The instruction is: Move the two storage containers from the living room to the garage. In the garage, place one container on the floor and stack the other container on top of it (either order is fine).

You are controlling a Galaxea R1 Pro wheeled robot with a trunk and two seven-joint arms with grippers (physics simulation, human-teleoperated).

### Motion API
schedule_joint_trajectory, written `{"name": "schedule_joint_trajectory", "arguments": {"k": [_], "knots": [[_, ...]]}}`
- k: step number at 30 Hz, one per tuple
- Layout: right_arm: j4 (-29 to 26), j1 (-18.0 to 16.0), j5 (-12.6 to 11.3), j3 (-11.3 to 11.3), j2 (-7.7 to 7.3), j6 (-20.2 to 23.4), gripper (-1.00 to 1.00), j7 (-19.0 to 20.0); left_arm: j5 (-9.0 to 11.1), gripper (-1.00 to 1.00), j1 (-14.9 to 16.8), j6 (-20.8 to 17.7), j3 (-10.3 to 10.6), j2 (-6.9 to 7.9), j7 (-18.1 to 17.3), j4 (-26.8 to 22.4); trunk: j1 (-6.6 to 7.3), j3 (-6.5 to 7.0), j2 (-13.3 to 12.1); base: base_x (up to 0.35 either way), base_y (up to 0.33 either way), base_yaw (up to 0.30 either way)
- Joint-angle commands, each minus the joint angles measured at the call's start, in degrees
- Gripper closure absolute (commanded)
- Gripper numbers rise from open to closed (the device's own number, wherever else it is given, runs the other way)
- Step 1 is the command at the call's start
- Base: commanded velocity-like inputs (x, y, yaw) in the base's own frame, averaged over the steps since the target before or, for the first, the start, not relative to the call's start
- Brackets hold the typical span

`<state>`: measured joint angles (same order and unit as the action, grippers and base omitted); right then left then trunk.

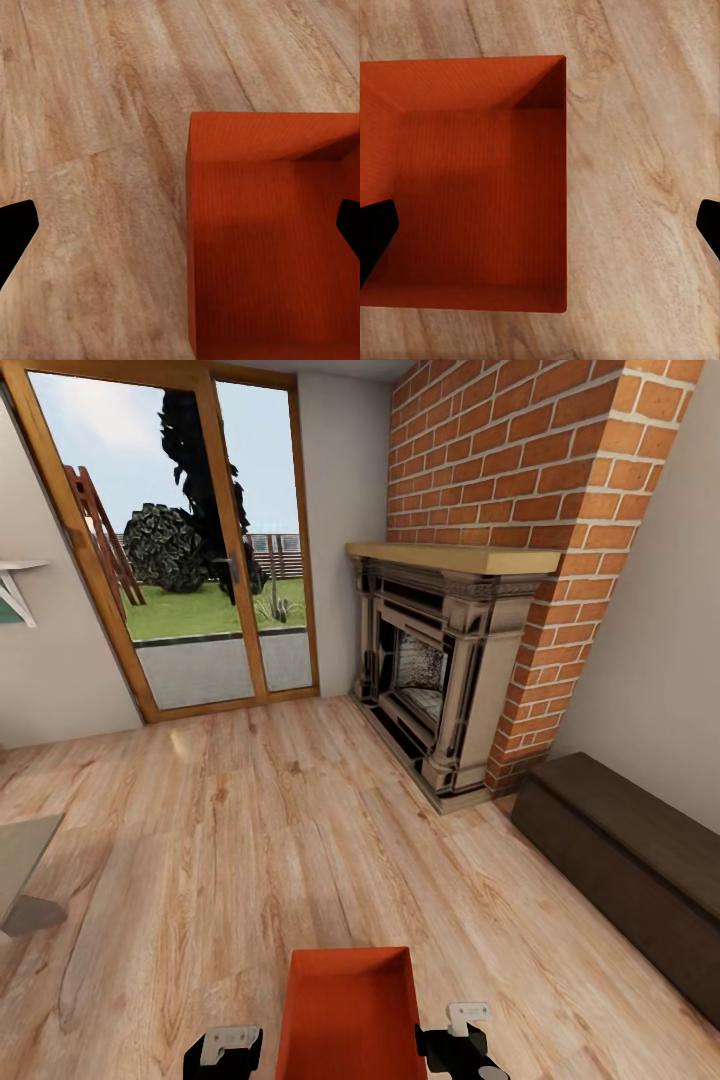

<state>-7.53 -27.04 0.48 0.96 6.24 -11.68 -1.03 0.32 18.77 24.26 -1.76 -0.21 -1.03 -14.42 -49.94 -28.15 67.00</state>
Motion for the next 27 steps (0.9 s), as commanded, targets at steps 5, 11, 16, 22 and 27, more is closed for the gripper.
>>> {"name": "schedule_joint_trajectory", "arguments": {"k": [5,11,16,22,27], "knots": [[0.06,-0.04,0.05,0.09,0.00,-0.18,-1.00,-0.11,0.01,-1.00,0.04,0.18,-0.17,-0.03,-0.11,0.08,0.00,-0.05,0.03,0.000,0.000,0.000],[0.06,-0.07,0.05,0.09,-0.01,-0.12,-1.00,-0.16,0.01,-1.00,0.04,0.18,-0.19,-0.05,-0.11,0.09,0.00,-0.05,0.03,0.000,0.000,0.000],[0.06,-0.03,0.05,0.09,0.00,-0.16,-1.00,-0.28,0.00,-1.00,0.04,0.14,-0.37,-0.06,-0.05,0.30,0.00,-0.05,0.03,0.000,0.000,0.000],[1.12,-0.10,0.05,0.09,-0.04,0.06,-1.00,-1.06,0.02,-1.00,0.04,-0.12,-0.55,-0.05,-0.03,0.58,0.00,-0.05,0.03,0.000,0.000,0.000],[2.19,-0.11,-0.02,0.09,-0.03,0.22,-1.00,-1.90,0.06,-1.00,0.04,-0.35,-0.58,-0.05,-0.03,1.38,0.00,-0.05,0.03,0.000,0.000,0.000]]}}
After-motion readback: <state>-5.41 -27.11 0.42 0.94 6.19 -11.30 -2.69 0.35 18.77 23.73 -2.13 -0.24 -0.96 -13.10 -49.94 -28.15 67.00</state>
